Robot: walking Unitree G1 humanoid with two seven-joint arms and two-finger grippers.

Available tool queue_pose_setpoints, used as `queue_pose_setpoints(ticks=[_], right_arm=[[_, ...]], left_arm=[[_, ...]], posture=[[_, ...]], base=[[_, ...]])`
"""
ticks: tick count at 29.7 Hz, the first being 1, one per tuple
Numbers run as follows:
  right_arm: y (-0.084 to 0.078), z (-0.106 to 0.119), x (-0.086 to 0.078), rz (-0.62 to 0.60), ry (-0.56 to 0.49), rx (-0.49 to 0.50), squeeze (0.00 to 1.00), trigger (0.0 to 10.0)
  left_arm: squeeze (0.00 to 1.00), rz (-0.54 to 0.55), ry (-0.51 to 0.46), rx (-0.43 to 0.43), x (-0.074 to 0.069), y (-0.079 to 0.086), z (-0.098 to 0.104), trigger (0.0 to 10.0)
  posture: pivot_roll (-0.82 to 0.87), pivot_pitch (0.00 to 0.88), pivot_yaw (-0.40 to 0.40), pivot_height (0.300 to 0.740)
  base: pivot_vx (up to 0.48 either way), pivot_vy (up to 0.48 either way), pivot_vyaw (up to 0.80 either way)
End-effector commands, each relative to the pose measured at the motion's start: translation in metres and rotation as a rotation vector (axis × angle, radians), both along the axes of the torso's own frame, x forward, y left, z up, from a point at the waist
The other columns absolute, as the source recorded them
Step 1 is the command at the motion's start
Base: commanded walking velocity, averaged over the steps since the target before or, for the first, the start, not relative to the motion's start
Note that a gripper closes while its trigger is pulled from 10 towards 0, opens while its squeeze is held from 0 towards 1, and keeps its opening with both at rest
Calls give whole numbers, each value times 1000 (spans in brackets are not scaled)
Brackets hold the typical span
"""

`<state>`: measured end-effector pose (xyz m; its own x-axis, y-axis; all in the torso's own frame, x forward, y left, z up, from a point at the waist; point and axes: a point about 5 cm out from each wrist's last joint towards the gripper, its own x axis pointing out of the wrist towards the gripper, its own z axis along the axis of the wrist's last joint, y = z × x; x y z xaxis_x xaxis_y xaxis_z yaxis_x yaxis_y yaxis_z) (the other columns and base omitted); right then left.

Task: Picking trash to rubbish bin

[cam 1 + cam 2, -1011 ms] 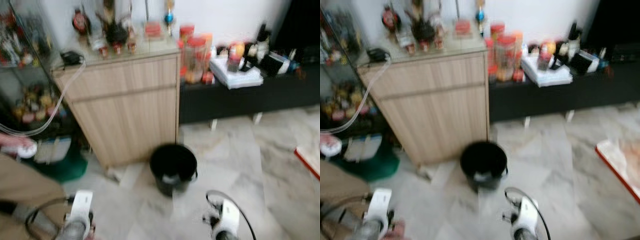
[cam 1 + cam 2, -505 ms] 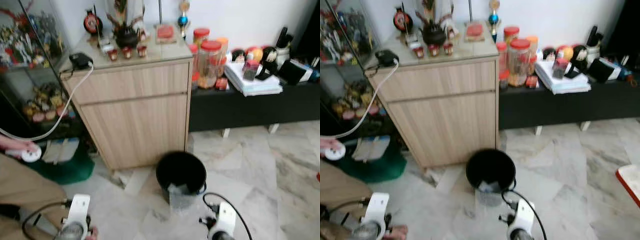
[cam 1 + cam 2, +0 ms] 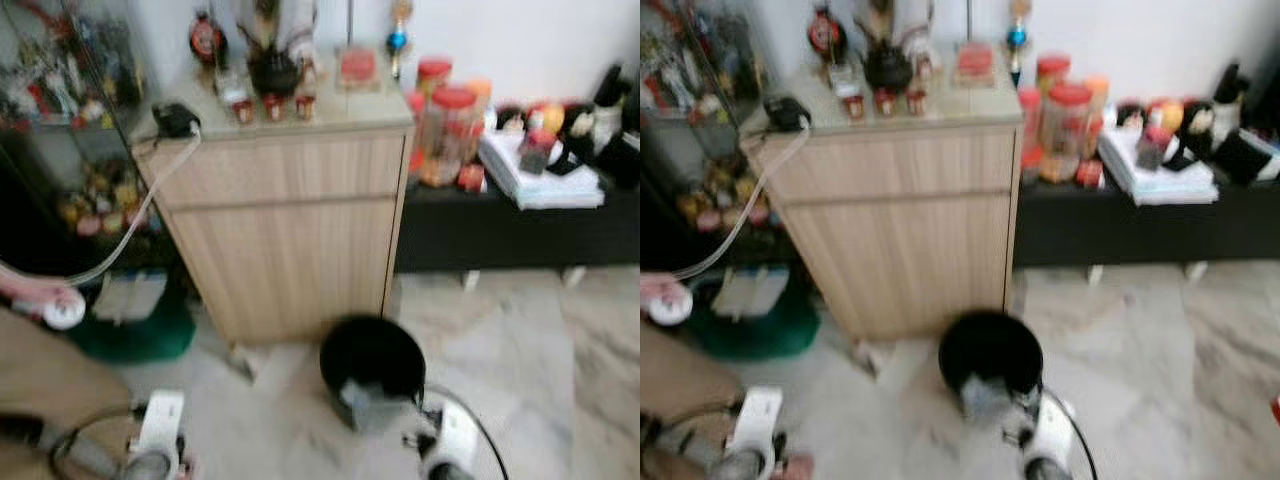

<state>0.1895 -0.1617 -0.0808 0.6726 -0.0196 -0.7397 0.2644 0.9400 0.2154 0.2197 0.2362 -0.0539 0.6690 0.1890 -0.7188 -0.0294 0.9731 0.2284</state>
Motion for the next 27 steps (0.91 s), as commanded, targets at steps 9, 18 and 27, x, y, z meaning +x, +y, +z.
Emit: queue_pose_setpoints(ticks=[9,18,27], right_arm=[[-6,-1,-3,-7,12,-17,0,10000],[-5,-1,-4,9,11,-22,0,10000],[-6,-1,-4,-7,10,-14,0,10000]], left_arm=[[0,-1,-6,-5,3,-3,1,10000],[0,1,-4,-6,2,-3,0,10000],[0,0,-4,-5,2,-3,0,10000]], posture=[[19,0,66,740],[19,0,65,740],[17,0,65,740]], base=[[324,0,0],[324,0,140],[321,0,0]])
